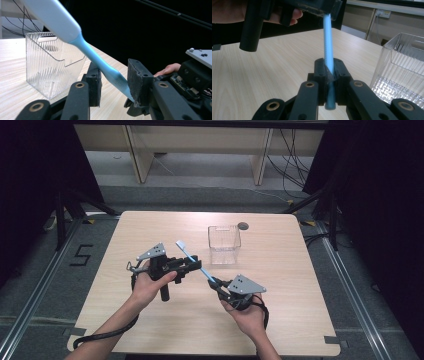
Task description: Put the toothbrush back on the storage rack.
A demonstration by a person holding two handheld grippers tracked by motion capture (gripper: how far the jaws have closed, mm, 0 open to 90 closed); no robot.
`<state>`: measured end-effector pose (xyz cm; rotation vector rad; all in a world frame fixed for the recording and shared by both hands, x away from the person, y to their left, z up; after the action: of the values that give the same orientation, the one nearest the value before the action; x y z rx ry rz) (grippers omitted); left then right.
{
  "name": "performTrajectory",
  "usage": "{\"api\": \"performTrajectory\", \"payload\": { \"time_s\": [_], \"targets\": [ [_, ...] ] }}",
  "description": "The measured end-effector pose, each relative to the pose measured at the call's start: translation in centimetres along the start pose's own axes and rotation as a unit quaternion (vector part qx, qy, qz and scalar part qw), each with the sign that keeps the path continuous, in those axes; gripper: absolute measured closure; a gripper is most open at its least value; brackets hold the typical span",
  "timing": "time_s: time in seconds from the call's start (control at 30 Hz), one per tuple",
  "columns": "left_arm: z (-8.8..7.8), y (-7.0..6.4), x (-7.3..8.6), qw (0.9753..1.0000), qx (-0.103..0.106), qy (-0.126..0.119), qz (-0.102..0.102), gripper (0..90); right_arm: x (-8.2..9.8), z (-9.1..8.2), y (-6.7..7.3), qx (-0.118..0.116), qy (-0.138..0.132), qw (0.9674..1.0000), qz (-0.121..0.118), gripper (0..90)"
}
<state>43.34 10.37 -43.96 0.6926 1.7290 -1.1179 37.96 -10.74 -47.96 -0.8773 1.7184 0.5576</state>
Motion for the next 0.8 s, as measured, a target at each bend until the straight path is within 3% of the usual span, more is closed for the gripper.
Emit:
{"api": "performTrajectory", "payload": {
  "time_s": [0.17, 0.53, 0.63, 0.8],
  "targets": [
    [0.1, -0.4, -0.1, 0.9999, 0.009, -0.003, 0.008, 69.4, 0.2, 0.2, 0.0, 0.003, 0.009, 0.9999, -0.012, 83.3],
    [0.2, -1.3, -0.1, 0.9991, 0.029, -0.009, 0.029, 77.8, 0.7, 0.8, 0.6, -0.014, 0.028, 0.9995, 0.001, 81.7],
    [0.2, -1.6, -0.2, 0.9987, 0.034, -0.01, 0.037, 79.9, 0.7, 1.0, 0.6, -0.011, 0.026, 0.9995, -0.01, 81.1],
    [0.3, -2.1, -0.2, 0.9978, 0.039, -0.005, 0.052, 82.5, 0.8, 1.2, 0.8, -0.016, 0.03, 0.9994, -0.008, 80.0]
  ]
}}
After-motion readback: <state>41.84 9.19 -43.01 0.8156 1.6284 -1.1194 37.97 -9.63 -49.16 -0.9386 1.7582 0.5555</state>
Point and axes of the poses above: each handheld gripper's, and its own axes: z roughly forward along the jaws, x roughly out of its underside, y roughly to its left, the point moved 3 cm from there along z, roughly forward along the jaws, and after that the axes turned 3 degrees about y, right-handed, at the moved point
